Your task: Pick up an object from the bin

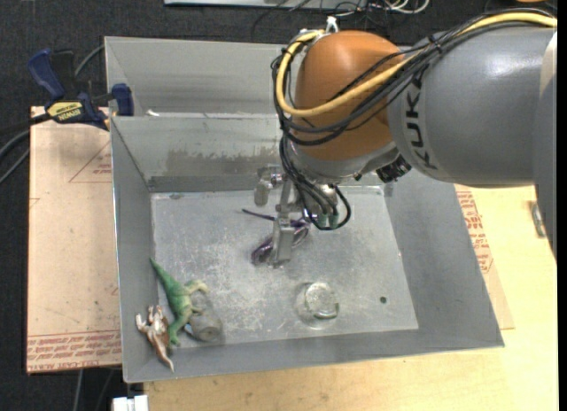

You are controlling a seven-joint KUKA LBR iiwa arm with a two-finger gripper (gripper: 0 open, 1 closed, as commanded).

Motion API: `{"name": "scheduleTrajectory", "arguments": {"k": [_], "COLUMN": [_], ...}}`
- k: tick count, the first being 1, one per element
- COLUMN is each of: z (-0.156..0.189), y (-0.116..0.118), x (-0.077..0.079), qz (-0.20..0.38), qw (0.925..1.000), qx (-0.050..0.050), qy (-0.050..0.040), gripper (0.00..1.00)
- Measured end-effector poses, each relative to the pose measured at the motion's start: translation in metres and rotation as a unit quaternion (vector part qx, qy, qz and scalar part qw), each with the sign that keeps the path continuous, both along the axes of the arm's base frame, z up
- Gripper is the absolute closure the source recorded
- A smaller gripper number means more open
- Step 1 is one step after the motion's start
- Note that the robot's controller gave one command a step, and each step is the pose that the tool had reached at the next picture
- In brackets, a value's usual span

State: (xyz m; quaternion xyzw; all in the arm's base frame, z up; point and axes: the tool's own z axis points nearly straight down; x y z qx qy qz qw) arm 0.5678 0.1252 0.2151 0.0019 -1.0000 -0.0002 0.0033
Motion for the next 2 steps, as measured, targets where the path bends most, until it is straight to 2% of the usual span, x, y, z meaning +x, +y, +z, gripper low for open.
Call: {"name": "scheduleTrajectory", "arguments": {"k": [1, 2], "z": [0.005, -0.092], "y": [-0.001, -0.085], "x": [0.002, -0.011], "qz": [-0.002, -0.030], "qw": [1.0000, 0.9995], "qx": [0.000, 0.000], "qy": [-0.0039, -0.0006], "gripper": [0.00, 0.00]}}
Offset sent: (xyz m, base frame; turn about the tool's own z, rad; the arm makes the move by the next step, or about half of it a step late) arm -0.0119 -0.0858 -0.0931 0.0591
